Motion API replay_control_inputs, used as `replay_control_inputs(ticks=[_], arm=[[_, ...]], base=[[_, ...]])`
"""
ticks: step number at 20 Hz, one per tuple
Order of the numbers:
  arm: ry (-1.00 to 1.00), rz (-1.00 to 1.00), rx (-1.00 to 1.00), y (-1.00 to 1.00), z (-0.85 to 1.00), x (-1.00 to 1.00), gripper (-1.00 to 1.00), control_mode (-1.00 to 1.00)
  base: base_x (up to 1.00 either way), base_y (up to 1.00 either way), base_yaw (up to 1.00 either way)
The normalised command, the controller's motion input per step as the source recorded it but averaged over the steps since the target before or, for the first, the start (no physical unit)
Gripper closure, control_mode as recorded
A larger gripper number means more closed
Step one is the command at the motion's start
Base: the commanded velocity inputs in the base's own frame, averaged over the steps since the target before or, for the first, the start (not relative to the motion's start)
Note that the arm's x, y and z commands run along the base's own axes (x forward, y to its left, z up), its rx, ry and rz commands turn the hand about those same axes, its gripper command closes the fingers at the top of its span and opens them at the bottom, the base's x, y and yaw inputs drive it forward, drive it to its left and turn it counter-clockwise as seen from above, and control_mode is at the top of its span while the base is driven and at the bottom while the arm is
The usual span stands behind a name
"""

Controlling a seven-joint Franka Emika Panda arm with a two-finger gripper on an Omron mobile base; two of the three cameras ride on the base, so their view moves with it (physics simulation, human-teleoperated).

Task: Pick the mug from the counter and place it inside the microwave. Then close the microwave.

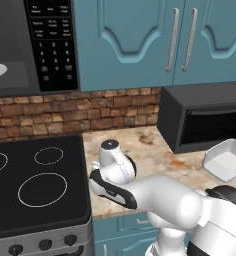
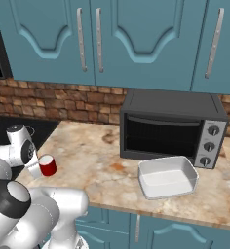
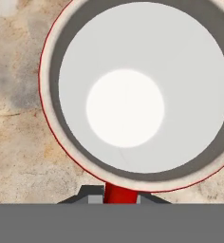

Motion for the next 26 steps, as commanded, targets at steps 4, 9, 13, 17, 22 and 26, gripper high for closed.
replay_control_inputs(ticks=[4,9,13,17,22,26], arm=[[0.00,0.01,0.00,-0.08,0.02,-0.02,1.00,-1.00],[0.00,0.13,0.00,-0.11,0.06,-0.24,1.00,-1.00],[0.00,0.21,0.00,0.00,0.30,-0.28,1.00,-1.00],[0.00,0.22,-0.01,0.00,0.35,-0.34,1.00,-1.00],[0.00,0.22,-0.01,-0.01,0.30,-0.24,1.00,-1.00],[0.00,0.26,0.00,-0.26,0.00,-0.02,1.00,-1.00]], base=[[0.00,0.00,0.00],[0.00,0.00,0.00],[0.00,0.00,0.00],[0.00,0.00,0.00],[0.00,0.00,0.00],[0.00,0.00,0.00]])
